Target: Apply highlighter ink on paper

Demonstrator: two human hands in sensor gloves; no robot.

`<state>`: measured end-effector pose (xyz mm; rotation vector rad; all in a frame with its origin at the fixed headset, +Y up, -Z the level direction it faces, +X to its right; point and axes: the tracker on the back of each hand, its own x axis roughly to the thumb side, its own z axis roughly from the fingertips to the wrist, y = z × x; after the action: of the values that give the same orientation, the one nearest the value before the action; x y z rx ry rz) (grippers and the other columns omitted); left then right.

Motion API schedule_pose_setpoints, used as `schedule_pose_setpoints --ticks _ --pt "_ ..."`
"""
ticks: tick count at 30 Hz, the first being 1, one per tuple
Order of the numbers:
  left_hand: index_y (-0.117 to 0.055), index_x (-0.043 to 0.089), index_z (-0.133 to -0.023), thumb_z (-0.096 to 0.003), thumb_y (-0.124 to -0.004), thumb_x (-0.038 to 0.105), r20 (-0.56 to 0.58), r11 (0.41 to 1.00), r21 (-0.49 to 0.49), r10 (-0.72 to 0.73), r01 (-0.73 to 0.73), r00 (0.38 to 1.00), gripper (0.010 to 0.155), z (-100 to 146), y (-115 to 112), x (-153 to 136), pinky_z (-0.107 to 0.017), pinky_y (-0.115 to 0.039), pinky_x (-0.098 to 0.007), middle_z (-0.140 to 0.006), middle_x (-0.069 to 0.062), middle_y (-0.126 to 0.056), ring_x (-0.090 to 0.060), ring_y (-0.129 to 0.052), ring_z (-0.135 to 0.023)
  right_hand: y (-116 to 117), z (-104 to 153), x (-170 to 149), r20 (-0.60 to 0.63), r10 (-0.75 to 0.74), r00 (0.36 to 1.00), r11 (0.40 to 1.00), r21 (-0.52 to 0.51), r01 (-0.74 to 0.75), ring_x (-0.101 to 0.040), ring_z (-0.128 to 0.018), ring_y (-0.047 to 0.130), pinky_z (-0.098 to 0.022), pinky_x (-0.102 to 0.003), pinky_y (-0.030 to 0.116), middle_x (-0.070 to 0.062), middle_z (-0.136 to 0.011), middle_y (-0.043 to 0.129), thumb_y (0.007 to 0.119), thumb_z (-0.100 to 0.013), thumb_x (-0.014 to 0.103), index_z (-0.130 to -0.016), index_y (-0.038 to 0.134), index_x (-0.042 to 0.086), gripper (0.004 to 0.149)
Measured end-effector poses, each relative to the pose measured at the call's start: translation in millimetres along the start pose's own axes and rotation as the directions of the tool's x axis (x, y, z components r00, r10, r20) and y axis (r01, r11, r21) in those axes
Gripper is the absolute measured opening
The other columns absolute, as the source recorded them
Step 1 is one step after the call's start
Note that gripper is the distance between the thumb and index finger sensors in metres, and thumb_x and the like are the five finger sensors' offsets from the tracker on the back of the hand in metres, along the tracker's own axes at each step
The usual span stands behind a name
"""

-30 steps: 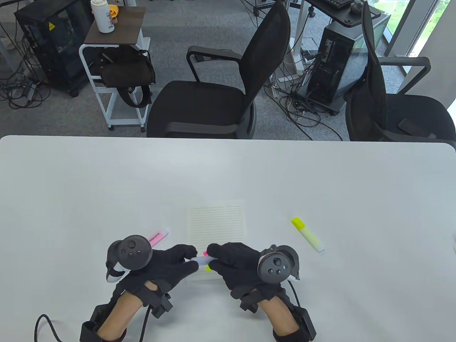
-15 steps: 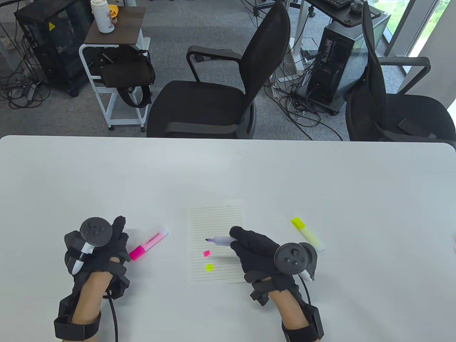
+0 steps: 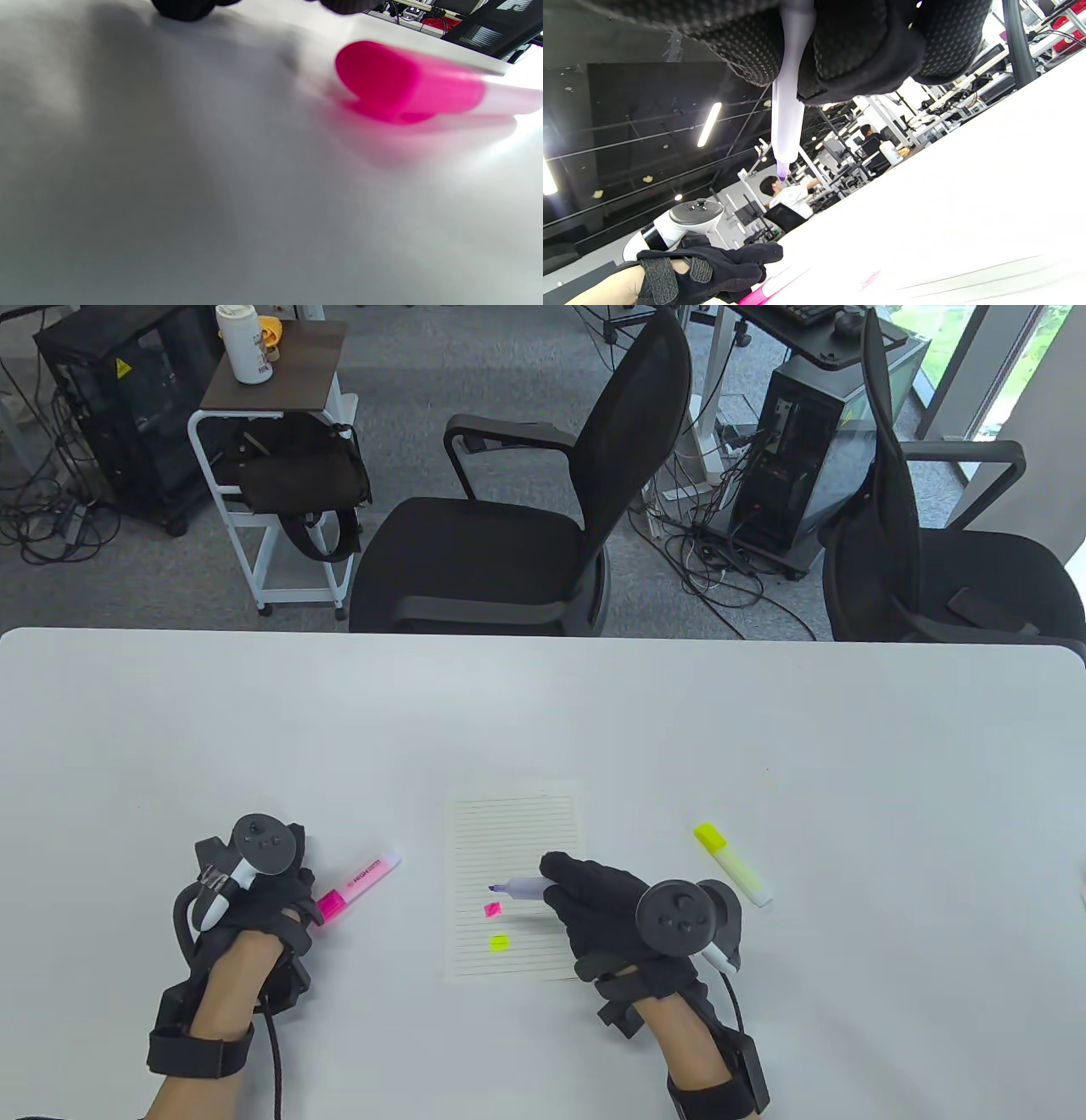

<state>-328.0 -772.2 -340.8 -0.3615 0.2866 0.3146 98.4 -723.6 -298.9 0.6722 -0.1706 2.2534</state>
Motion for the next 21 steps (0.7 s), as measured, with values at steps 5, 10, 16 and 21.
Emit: schedule_pose_setpoints --ticks 5,10,16,21 --pt "-0.031 0.034 -0.109 -0.0488 -0.06 0.042 0.013 0.999 -0.008 -0.048 0.048 0.999 0.067 1.5 -4.2 5.2 -0.071 -0.041 -0.064 -0.11 -0.015 -0.026 -0.037 -0.053 -0.087 -1.0 0.3 -3.5 -0.04 -0.01 0.999 1.0 0.008 0.01 -0.031 -0.042 0.092 -0.06 -0.058 0.074 -0.015 -0.072 0.091 0.08 -0.061 0.031 -0.1 0.072 0.017 0.042" --pt "-0.031 0.035 -0.109 -0.0487 -0.061 0.04 0.017 0.996 -0.007 -0.09 0.09 0.996 0.067 1.5 -7.1 9.9 -0.071 -0.039 -0.064 -0.11 -0.014 -0.023 -0.037 -0.05 -0.089 -1.2 0.4 -5.0 -0.055 -0.013 0.998 1.0 0.014 0.014 -0.031 -0.042 0.092 -0.06 -0.058 0.074 -0.015 -0.072 0.092 0.08 -0.061 0.031 -0.1 0.072 0.017 0.042" --pt "-0.03 0.035 -0.108 -0.0486 -0.061 0.04 0.023 0.997 -0.006 -0.076 0.076 0.997 0.068 1.3 -7.7 9.8 -0.071 -0.04 -0.063 -0.111 -0.013 -0.02 -0.037 -0.045 -0.094 -1.5 0.2 -5.4 -0.06 -0.011 0.998 1.0 0.02 0.012 -0.031 -0.042 0.092 -0.06 -0.058 0.074 -0.015 -0.072 0.091 0.08 -0.061 0.031 -0.1 0.072 0.017 0.042" --pt "-0.028 0.034 -0.108 -0.0486 -0.061 0.041 0.029 0.997 -0.007 -0.078 0.078 0.997 0.068 2.6 -7.8 10.7 -0.072 -0.04 -0.062 -0.111 -0.013 -0.019 -0.037 -0.043 -0.096 -2.5 0.1 -5.7 -0.066 -0.009 0.998 1.0 0.024 0.011 -0.031 -0.042 0.092 -0.06 -0.058 0.074 -0.015 -0.071 0.092 0.08 -0.061 0.031 -0.1 0.072 0.017 0.042"
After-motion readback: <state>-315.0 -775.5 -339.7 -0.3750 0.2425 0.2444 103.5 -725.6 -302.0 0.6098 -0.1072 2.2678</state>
